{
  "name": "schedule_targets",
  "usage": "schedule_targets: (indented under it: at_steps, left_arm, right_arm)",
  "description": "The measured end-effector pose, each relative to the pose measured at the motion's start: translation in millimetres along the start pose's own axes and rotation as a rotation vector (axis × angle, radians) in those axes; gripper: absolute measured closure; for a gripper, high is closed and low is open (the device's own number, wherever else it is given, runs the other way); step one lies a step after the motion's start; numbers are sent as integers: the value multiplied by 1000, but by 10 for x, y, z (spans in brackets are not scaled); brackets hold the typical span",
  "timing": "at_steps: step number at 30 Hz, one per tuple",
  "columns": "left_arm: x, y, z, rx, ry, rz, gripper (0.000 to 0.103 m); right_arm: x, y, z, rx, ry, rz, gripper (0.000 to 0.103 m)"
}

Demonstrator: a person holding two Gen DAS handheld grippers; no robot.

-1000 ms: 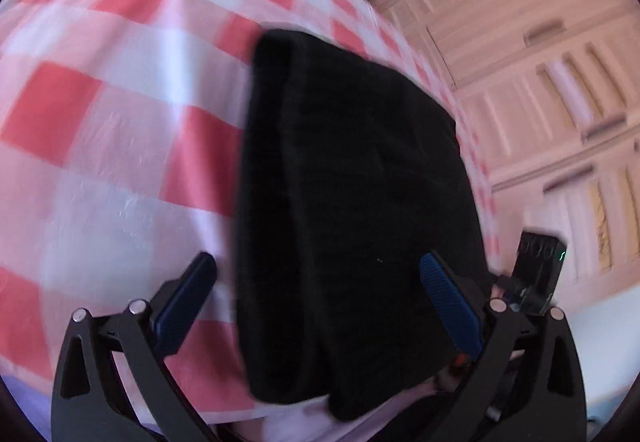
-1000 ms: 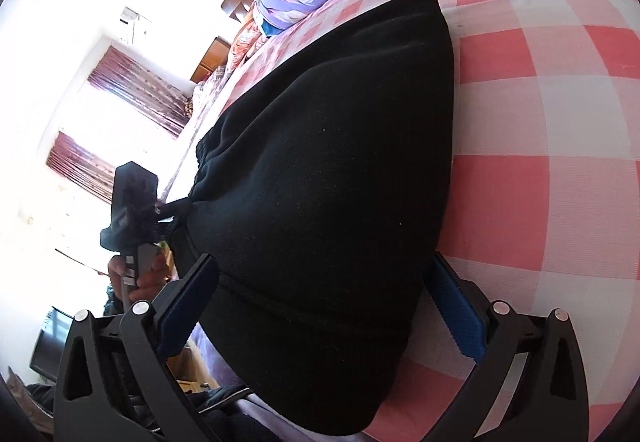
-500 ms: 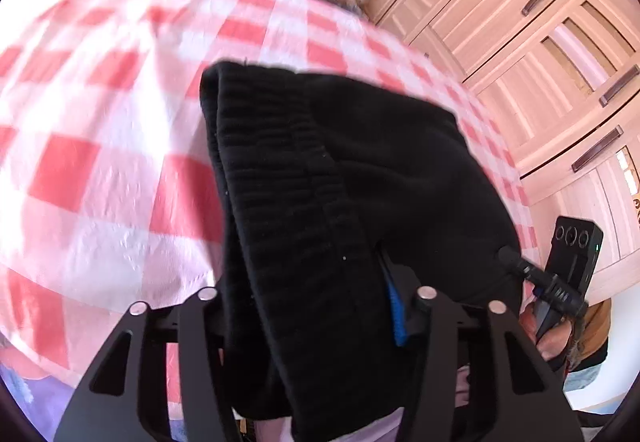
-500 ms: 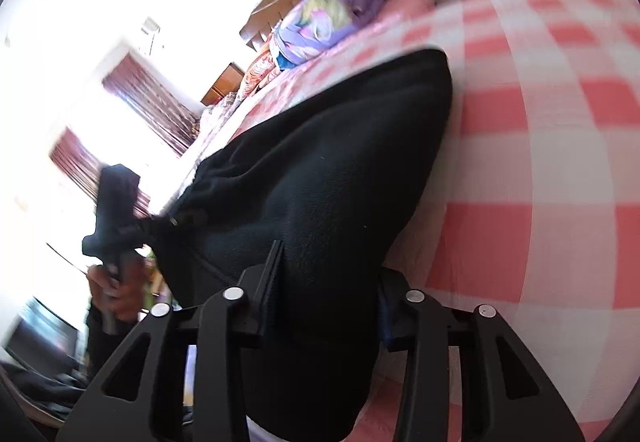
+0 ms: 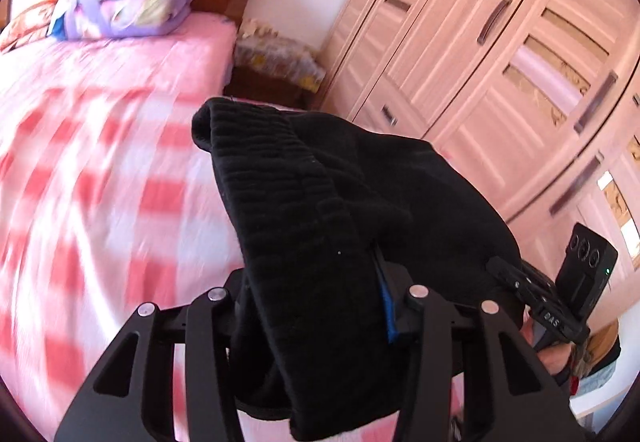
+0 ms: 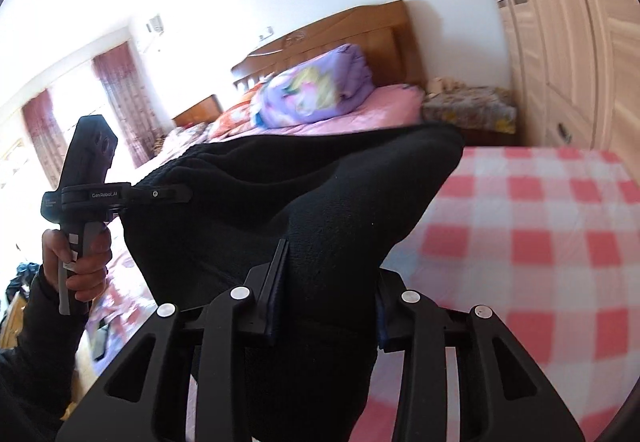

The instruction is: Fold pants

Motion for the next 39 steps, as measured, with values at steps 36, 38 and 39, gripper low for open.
schedule_targets:
  at_steps: [36, 38, 39]
  left_arm:
    - [527, -636, -522, 418, 165, 622, 1]
    - [622, -801, -611, 428, 143, 572, 1]
    - [671, -843, -648, 419, 136, 539, 1]
  right_arm:
    - [188, -660, -626, 80, 56, -411, 4]
    - [128, -722, -619, 90, 73, -430, 4]
    - [84, -749, -626, 94, 78, -441, 4]
Point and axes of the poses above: each gripper's, at about its wrist camera, not at the fingertips, and y roughly the way its jaws point, x to its right, z to its top, the point moved 7 cm from there along y, roughly the way its jaws point
